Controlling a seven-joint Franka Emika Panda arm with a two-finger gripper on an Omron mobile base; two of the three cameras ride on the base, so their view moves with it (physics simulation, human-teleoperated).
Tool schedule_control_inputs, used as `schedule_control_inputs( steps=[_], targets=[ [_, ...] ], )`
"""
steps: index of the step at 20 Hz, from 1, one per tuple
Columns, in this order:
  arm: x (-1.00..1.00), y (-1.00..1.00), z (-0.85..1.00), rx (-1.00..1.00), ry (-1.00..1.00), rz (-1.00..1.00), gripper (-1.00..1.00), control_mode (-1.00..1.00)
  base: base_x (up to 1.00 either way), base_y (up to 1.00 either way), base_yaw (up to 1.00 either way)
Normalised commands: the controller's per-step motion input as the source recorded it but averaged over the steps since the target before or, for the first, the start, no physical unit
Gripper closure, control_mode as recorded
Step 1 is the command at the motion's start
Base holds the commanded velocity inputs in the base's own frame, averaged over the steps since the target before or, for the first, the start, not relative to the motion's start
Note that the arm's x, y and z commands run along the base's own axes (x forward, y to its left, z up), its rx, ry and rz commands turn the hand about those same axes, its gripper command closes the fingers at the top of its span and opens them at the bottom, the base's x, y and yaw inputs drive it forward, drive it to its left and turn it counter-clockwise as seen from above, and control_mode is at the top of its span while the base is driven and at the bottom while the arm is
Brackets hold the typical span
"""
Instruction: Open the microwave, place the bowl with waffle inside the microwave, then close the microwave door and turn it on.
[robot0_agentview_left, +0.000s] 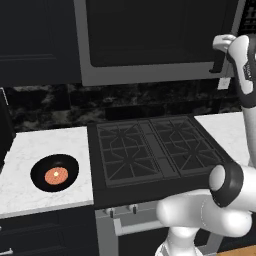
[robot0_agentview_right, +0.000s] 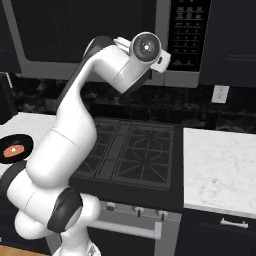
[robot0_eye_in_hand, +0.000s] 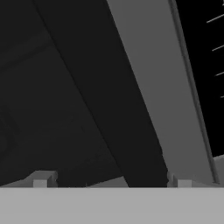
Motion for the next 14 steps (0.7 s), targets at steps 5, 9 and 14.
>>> schedule_control_inputs(
  steps=[5,9,14],
  targets=[
    [0.57,-0.42,0.0,0.0,0.0,0.0,-1.0,-1.0,0.0,0.0,0.0],
    [0.45,-0.19,0.0,0.0,0.0,0.0,-1.0,-1.0,0.0,0.0,0.0],
    [0.26,-0.01,-0.02,0.0,0.0,0.0,-1.0,-1.0,0.0,0.0,0.0]
  ],
)
